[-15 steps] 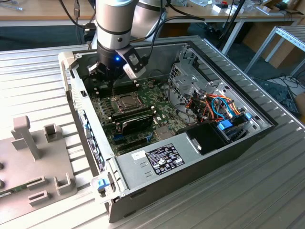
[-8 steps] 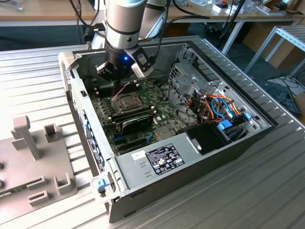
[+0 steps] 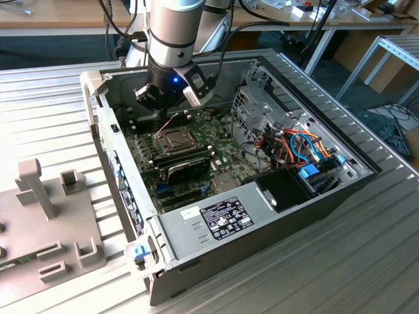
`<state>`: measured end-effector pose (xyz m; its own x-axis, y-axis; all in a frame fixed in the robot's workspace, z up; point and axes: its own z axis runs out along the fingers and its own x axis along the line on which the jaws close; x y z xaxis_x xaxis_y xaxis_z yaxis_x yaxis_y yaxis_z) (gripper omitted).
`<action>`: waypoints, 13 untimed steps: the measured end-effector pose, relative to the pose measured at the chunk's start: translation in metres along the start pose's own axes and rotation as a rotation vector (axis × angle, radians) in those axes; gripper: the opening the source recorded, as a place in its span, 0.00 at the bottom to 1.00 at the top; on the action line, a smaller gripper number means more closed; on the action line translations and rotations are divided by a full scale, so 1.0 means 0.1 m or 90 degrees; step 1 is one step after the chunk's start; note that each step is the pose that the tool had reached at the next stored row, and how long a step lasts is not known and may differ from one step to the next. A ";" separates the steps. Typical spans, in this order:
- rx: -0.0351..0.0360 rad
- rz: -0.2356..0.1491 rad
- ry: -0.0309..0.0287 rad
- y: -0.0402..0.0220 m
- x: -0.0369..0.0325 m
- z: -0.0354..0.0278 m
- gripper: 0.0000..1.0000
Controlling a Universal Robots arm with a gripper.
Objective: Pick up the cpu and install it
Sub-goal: 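Install the first cpu locking lever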
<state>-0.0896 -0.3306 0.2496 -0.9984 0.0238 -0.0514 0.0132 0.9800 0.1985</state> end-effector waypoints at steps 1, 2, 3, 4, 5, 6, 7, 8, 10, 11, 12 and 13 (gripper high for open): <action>-0.0068 0.000 0.0000 -0.001 0.000 0.001 0.11; -0.0107 0.001 0.0002 -0.002 0.000 0.000 0.11; -0.0160 0.001 0.0002 -0.005 0.000 0.000 0.11; -0.0217 0.001 0.0002 -0.012 0.000 -0.002 0.11; -0.0256 0.001 0.0003 -0.019 0.000 -0.003 0.11; -0.0279 0.002 0.0003 -0.028 0.000 -0.003 0.11; -0.0285 0.002 0.0003 -0.039 -0.001 -0.003 0.11; -0.0285 0.002 0.0004 -0.048 -0.001 0.000 0.11; -0.0287 0.002 0.0005 -0.061 -0.003 0.016 0.11; -0.0300 0.002 0.0005 -0.071 -0.003 0.029 0.11; -0.0316 0.002 0.0005 -0.076 -0.004 0.037 0.11; -0.0351 0.002 0.0006 -0.082 -0.004 0.048 0.11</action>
<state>-0.0891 -0.3377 0.2433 -0.9984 0.0267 -0.0498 0.0133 0.9676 0.2523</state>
